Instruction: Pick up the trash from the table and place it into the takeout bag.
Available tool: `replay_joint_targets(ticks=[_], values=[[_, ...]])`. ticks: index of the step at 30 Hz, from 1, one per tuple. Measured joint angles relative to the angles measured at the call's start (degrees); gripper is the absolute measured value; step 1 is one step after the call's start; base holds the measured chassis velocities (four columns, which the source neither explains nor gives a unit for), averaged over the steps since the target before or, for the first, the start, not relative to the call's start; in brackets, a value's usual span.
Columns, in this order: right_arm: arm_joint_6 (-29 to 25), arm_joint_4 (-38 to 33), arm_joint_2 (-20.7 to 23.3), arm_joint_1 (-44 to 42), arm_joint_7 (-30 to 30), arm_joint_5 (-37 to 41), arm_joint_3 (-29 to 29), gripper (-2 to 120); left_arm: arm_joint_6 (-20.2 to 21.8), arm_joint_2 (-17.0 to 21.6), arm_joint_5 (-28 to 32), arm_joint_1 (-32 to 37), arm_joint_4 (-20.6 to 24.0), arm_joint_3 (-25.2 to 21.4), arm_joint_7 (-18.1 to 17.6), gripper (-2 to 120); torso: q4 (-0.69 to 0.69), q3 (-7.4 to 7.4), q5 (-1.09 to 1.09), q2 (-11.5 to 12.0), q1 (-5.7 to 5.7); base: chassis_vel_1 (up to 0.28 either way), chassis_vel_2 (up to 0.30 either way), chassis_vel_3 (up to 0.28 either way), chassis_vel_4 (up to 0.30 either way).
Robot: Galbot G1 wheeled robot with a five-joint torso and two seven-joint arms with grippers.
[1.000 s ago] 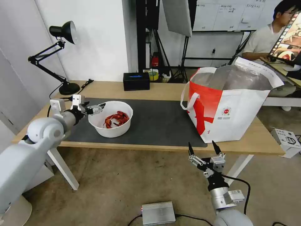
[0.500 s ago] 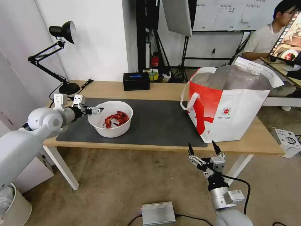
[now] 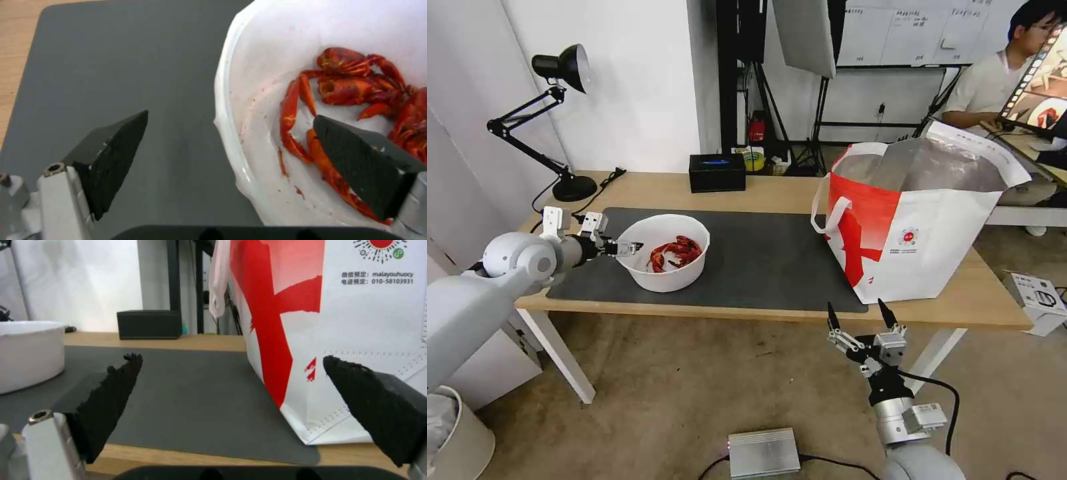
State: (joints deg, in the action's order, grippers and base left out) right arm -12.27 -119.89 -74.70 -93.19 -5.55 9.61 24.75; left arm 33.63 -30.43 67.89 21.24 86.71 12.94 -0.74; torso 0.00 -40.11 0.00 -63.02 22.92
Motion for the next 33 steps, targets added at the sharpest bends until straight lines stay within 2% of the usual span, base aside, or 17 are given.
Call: replay_joint_targets(ticks=[9,21,24,25,28,33], values=[[0.0,0.0,0.0,0.0,0.0,0.0,0.0,100,0.06,0.35,-0.75,-3.75,-2.47,4.1,2.75,100,0.0,0.0,0.0,0.0,0.0,0.0,0.0,0.0,0.0],[0.0,0.0,0.0,0.0,0.0,0.0,0.0,100,0.03,-0.81,-1.57,-4.45,-3.69,5.45,3.71,99,0.0,0.0,0.02,0.0,0.0,0.0,0.0,0.0,0.0],[0.0,0.0,0.0,0.0,0.0,0.0,0.0,100,0.03,-1.08,-2.46,-4.07,-4.31,5.57,4.43,89,0.0,0.0,0.0,0.0,0.0,0.0,0.0,0.0,0.0],[0.0,0.0,0.0,0.0,0.0,0.0,0.0,100,0.03,-1.08,-2.46,-4.07,-4.31,5.57,4.43,89,0.0,0.0,0.0,0.0,0.0,0.0,0.0,0.0,0.0],[0.0,0.0,0.0,0.0,0.0,0.0,0.0,100,-0.04,-1.14,-3.53,-3.35,-4.45,5.46,5.3,74,0.0,0.0,0.01,0.0,0.0,0.0,0.0,0.0,0.0],[0.0,0.0,0.0,0.0,0.0,0.0,0.0,100,-0.07,-1.3,-3.91,-2.97,-4.34,5.01,5.48,62,0.0,0.0,0.0,0.0,0.0,0.0,0.0,0.0,0.0]])
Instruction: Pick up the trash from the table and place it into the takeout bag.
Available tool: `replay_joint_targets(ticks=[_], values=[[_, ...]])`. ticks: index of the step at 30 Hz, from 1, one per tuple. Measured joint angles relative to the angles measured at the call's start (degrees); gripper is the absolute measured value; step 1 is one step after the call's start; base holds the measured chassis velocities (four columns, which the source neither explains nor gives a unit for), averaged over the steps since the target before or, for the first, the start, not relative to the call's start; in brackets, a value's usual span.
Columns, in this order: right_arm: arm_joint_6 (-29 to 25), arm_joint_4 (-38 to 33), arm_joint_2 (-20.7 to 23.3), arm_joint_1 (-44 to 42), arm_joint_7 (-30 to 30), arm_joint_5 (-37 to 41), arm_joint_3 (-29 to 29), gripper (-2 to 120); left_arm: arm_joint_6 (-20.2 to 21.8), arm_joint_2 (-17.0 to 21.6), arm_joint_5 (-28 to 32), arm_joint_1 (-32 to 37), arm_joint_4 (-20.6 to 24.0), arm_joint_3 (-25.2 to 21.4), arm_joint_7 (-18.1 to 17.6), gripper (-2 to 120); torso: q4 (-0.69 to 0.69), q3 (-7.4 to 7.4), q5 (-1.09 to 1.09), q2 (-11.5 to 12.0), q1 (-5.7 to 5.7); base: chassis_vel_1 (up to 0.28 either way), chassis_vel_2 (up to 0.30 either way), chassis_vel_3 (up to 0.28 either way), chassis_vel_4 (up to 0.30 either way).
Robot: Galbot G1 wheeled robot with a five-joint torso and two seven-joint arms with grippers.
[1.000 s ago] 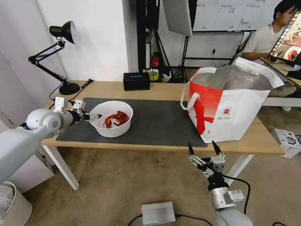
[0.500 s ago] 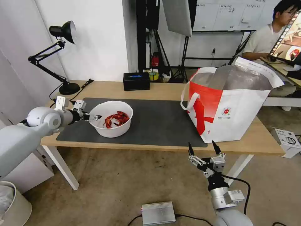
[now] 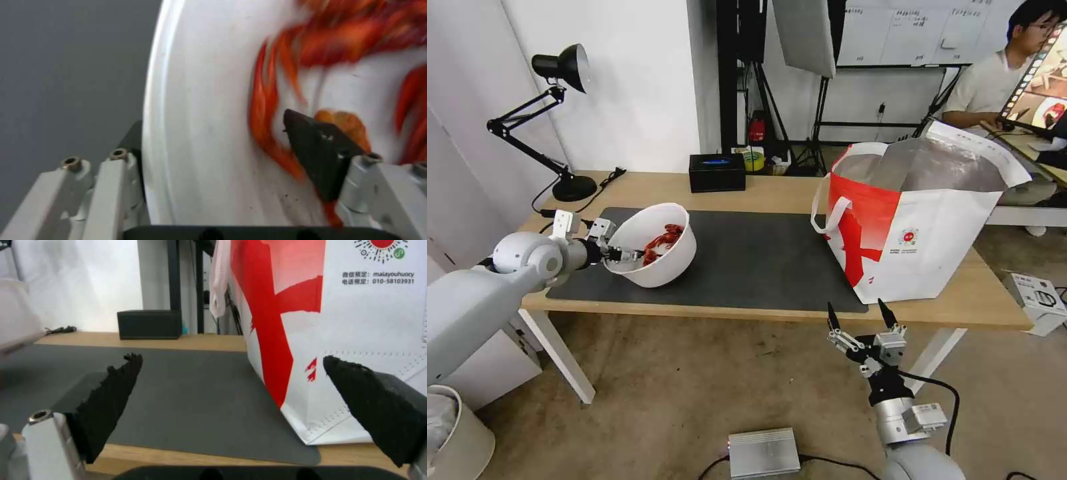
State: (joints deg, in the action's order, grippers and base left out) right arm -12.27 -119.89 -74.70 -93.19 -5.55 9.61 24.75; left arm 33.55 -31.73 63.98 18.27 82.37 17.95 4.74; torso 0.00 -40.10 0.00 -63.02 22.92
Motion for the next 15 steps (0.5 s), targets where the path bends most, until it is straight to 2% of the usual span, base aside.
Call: replay_joint_targets(ticks=[2,3,5,6,9,10,15], values=[[0.0,0.0,0.0,0.0,0.0,0.01,0.0,100,-0.05,-0.06,-0.27,0.05,0.03,-0.23,0.03,52,0.01,0.0,0.0,0.0,0.0,0.0,0.0,0.0,0.0],[0.0,0.0,0.0,0.0,0.0,0.01,0.0,100,-0.05,-0.06,-0.27,0.05,0.03,-0.23,0.03,52,0.01,0.0,0.0,0.0,0.0,0.0,0.0,0.0,0.0],[0.0,0.0,0.0,0.0,0.0,0.0,0.0,100,-0.09,-0.08,-0.66,0.11,0.08,-0.5,0.17,40,0.0,0.0,0.0,0.0,0.0,0.0,0.0,0.0,0.0],[0.0,0.0,0.0,0.0,0.0,0.0,0.0,100,-0.09,-0.08,-0.66,0.11,0.08,-0.5,0.17,40,0.0,0.0,0.0,0.0,0.0,0.0,0.0,0.0,0.0],[0.0,0.0,0.0,0.0,0.0,0.0,0.0,100,-0.16,-0.18,-1.28,0.19,0.19,-0.78,0.58,26,0.0,0.0,0.01,0.0,0.0,0.0,0.0,0.0,0.0],[0.0,0.0,0.0,0.0,0.0,0.0,0.0,100,-0.16,-0.18,-1.28,0.19,0.19,-0.78,0.58,26,0.0,0.0,0.01,0.0,0.0,0.0,0.0,0.0,0.0],[0.0,0.0,0.0,0.0,0.0,0.0,0.0,100,-0.39,-0.23,-1.77,0.68,0.74,-1.26,0.81,7,-0.01,0.01,0.02,-0.01,-0.01,0.0,0.0,0.0,0.0]])
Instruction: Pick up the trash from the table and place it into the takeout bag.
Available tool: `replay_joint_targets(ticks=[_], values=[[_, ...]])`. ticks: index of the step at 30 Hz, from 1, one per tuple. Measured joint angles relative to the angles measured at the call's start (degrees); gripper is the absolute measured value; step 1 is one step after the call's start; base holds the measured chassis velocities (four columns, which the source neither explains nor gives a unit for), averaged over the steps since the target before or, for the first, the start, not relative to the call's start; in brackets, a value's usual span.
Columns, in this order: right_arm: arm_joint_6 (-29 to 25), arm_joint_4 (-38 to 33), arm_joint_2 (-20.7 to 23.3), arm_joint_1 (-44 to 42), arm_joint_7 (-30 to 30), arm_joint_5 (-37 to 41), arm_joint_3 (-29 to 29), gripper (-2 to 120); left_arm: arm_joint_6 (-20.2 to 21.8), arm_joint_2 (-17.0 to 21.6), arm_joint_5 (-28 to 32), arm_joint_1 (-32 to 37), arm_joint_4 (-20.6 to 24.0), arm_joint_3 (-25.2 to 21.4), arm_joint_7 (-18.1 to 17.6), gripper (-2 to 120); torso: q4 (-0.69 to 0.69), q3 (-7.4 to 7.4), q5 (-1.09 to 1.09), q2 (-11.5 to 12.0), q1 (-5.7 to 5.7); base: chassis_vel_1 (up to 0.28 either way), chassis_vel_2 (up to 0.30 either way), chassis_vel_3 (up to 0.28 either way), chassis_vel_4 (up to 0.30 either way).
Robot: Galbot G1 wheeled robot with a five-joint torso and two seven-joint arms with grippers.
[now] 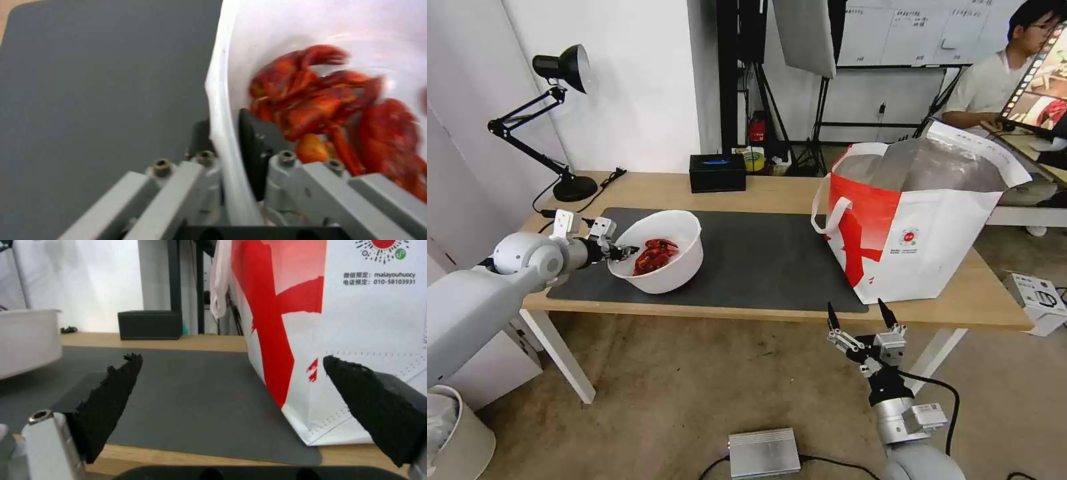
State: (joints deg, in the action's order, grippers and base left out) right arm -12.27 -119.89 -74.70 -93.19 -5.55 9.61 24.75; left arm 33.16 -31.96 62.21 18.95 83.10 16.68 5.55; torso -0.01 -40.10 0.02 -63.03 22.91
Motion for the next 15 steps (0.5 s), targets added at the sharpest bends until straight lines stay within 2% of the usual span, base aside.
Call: replay_joint_targets(ticks=[1,3,15], values=[[0.0,0.0,0.0,0.0,0.0,0.0,0.0,100,-0.01,-0.01,-0.07,0.15,0.18,-0.17,0.09,2,0.0,0.0,0.0,0.0,0.0,0.0,0.0,0.0,0.0],[0.0,0.0,0.0,0.0,0.0,0.0,0.0,100,-0.01,0.0,-0.15,0.33,0.36,-0.29,0.02,0,0.0,0.0,-0.01,0.0,0.0,0.0,0.0,0.0,0.0],[0.0,0.0,0.0,0.0,0.0,0.0,0.0,100,0.1,1.14,-0.11,3.77,3.51,-3.82,-0.11,0,0.02,-0.01,-0.04,0.0,0.01,0.0,0.0,0.0,0.0]])
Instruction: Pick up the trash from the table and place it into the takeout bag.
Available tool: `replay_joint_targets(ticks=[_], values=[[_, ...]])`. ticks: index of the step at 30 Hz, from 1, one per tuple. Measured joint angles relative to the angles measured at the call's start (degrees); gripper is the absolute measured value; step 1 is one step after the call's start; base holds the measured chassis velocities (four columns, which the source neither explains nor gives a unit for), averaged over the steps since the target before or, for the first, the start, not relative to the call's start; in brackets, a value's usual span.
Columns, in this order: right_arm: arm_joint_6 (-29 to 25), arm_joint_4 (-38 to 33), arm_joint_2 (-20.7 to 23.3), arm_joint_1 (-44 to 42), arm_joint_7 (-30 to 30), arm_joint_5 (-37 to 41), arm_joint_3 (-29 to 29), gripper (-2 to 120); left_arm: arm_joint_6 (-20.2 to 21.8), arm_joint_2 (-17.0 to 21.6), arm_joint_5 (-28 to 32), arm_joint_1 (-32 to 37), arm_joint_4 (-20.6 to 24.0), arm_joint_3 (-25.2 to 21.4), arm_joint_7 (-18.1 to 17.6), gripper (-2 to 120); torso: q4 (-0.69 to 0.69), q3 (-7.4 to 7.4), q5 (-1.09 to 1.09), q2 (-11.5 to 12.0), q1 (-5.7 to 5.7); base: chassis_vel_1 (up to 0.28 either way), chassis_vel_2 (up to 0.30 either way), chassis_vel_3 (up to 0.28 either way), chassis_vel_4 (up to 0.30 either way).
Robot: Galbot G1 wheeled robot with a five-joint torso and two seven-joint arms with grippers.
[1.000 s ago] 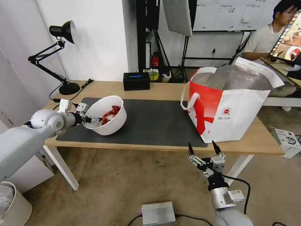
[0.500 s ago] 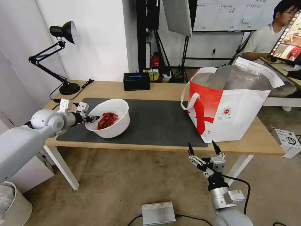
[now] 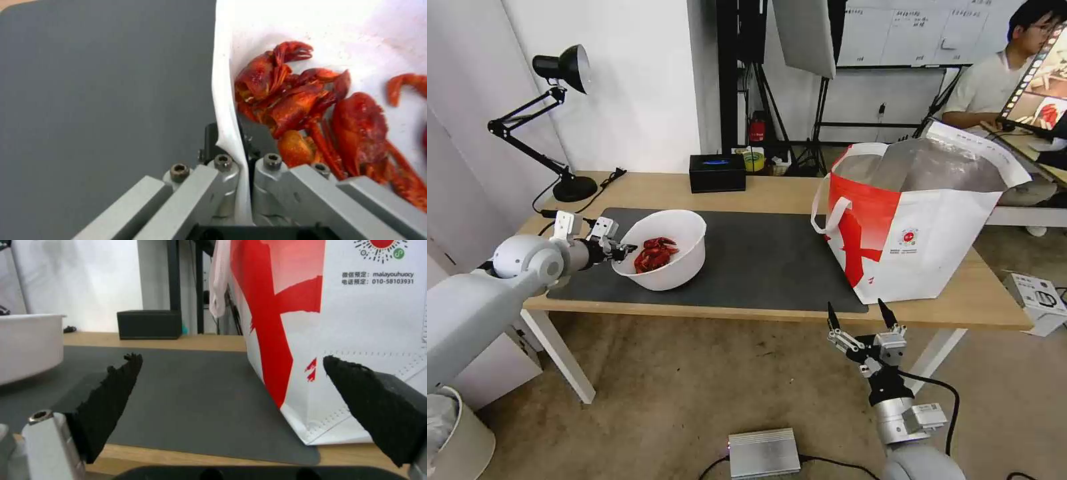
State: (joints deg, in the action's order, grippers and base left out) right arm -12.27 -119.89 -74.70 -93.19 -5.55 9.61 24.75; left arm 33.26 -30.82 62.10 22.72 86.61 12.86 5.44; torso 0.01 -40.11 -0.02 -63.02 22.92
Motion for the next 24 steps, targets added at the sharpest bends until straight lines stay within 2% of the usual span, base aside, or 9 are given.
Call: replay_joint_targets(ticks=[5,13,24], values=[[0.0,0.0,0.0,0.0,0.0,0.0,0.0,100,0.19,0.55,0.52,1.56,2.03,-1.89,-0.03,0,0.0,0.0,0.01,0.0,0.0,0.0,0.0,0.0,0.0],[0.0,0.0,0.0,0.0,0.0,0.0,0.0,100,0.16,1.81,1.98,6.78,6.78,-7.87,-0.48,0,-0.01,0.0,0.02,0.0,0.0,0.0,0.0,0.0,0.0],[0.0,0.0,0.0,0.0,0.0,0.0,0.0,100,0.13,3.54,4.39,9.49,11.16,-11.61,-1.17,0,-0.01,0.0,0.02,0.0,0.0,0.0,0.0,0.0,0.0]])
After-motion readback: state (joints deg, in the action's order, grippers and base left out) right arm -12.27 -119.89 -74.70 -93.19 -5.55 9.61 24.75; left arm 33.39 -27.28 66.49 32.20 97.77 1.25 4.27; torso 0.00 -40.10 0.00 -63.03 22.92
